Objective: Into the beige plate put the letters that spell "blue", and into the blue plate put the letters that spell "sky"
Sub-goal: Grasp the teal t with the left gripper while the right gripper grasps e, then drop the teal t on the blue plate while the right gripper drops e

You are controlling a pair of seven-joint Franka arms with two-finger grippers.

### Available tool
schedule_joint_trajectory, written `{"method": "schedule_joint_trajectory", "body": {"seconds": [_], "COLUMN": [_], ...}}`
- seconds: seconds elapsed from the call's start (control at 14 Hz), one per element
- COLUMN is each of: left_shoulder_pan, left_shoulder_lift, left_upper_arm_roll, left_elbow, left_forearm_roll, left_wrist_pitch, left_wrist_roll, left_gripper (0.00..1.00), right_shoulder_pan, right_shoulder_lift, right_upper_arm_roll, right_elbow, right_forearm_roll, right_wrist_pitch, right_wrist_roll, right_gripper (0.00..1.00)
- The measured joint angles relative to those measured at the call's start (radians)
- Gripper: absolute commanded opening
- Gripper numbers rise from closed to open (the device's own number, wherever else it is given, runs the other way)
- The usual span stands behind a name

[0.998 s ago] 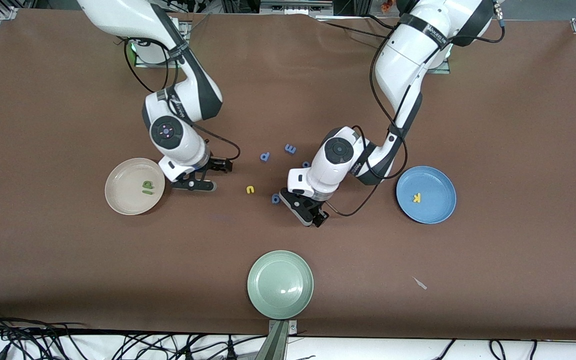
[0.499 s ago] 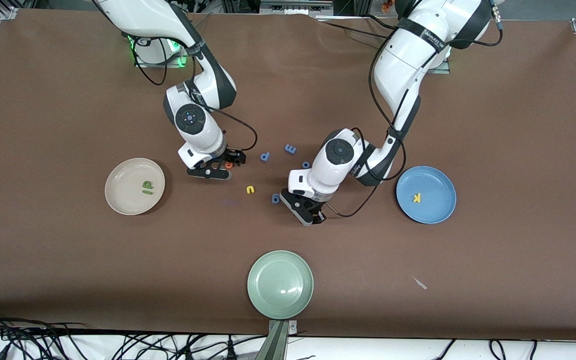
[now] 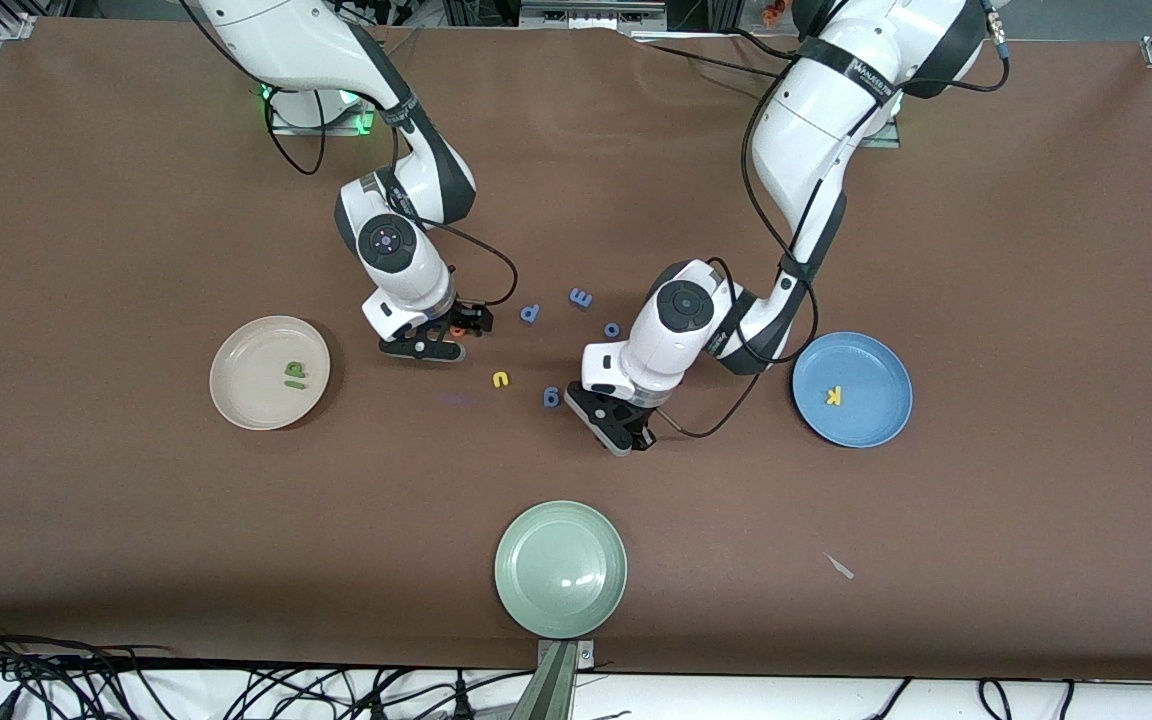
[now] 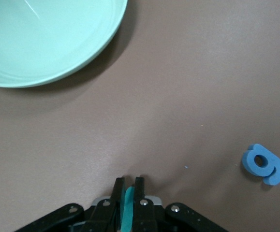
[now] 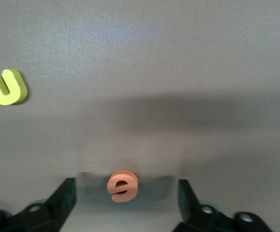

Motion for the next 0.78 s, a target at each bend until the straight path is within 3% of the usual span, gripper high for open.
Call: {"method": "schedule_joint_trajectory", "body": {"seconds": [0.21, 0.43, 0.64, 0.78], "left_shoulder_pan": [0.009, 0.043, 0.117, 0.172], "left_shoulder_lift": [-0.022, -0.099, -0.206, -0.263], "left_upper_arm_roll": [0.003, 0.006, 0.006, 0.006], "left_elbow": [0.001, 0.007, 0.008, 0.006], "left_forearm_roll": [0.000, 0.000, 0.000, 0.000], "left_wrist_pitch": [-0.047, -0.223, -0.479, -0.650], "left_wrist_roll": [0.001, 0.030, 0.089, 0.151], "left_gripper": [0.00, 0.00, 0.00, 0.00], "right_shoulder_pan": [0.004, 0.006, 0.006, 0.006], "right_shoulder_lift": [0.005, 0.002, 0.002, 0.001], "right_upper_arm_roll": [0.000, -0.001, -0.002, -0.004], "right_elbow": [0.000, 0.000, 0.001, 0.010], "right_forearm_roll": [0.000, 0.000, 0.000, 0.000], "right_wrist_pitch": [0.001, 0.002, 0.002, 0.001], "right_wrist_roll": [0.000, 0.000, 0.001, -0.001], "right_gripper": [0.45, 0.23, 0.13, 0.13]}}
